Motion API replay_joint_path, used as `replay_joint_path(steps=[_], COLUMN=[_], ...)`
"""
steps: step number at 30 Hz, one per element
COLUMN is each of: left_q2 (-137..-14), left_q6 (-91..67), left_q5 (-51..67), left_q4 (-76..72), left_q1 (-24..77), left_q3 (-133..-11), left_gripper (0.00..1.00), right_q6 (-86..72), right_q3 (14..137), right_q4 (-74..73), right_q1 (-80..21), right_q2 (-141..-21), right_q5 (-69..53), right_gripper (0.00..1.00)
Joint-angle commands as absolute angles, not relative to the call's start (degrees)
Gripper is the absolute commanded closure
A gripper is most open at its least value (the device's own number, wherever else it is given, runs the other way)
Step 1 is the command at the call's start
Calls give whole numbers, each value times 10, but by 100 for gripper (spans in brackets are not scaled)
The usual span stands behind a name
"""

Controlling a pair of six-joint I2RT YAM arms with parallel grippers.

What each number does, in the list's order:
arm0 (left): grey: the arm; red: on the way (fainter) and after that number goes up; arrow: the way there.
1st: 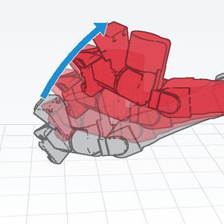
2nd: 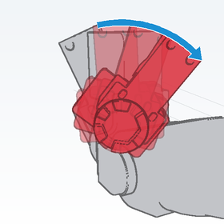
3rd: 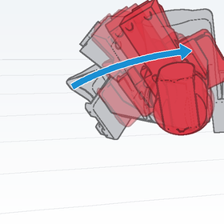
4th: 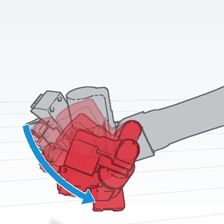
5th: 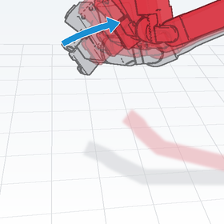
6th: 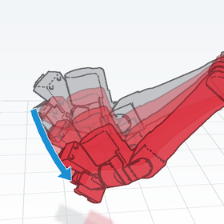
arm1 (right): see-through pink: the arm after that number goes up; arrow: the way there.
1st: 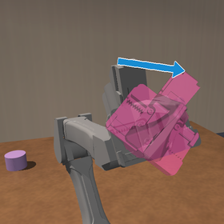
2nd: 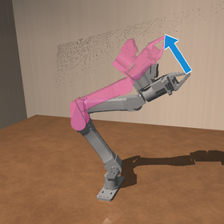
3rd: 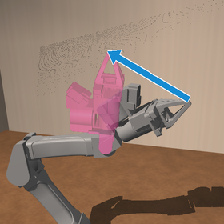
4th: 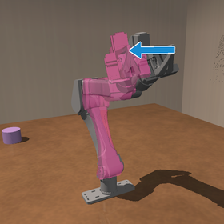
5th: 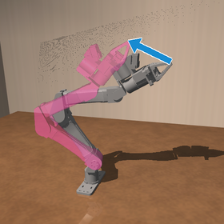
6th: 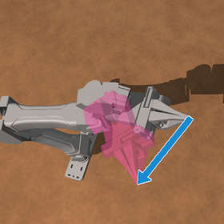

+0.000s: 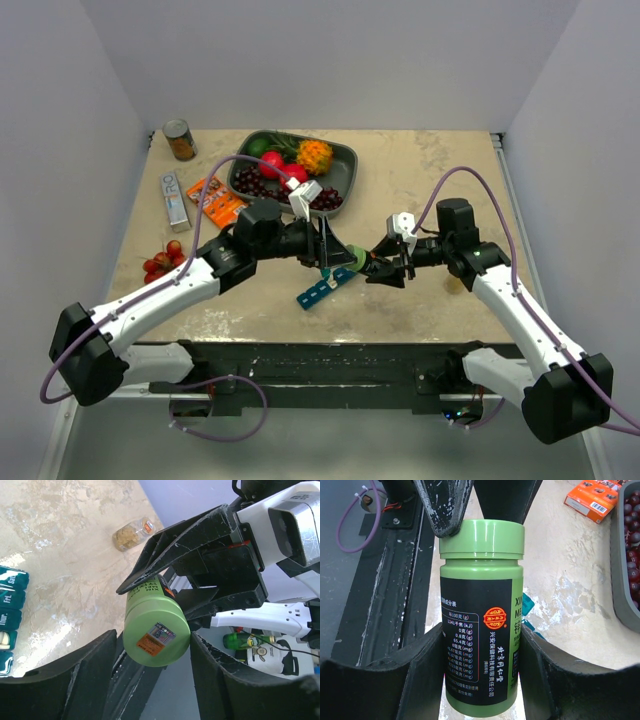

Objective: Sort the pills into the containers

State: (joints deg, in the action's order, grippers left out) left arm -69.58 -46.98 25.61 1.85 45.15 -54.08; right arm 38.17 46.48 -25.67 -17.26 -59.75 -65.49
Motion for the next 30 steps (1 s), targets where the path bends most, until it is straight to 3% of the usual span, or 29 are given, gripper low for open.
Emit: replay_joint_path(steps=[1, 13, 25, 30], left_q2=[-701, -714, -749, -782], left_q6=[-480, -469, -376, -291], left_q5=[280, 281, 319, 400], left_q4=[9, -1, 84, 116], left_q1=[457, 463, 464, 464], left_q3=[-568, -585, -639, -663], left_gripper=[38, 39, 63, 73], right_q6=[382, 378, 378, 371], right_q3=[478, 477, 475, 477], right_q4=[-232, -229, -229, -226], right_q1=[-176, -176, -176, -176], right_q2=[-591, -590, -590, -590], right_q5=[-670, -667, -665, -671], right_gripper=[100, 100, 100, 100])
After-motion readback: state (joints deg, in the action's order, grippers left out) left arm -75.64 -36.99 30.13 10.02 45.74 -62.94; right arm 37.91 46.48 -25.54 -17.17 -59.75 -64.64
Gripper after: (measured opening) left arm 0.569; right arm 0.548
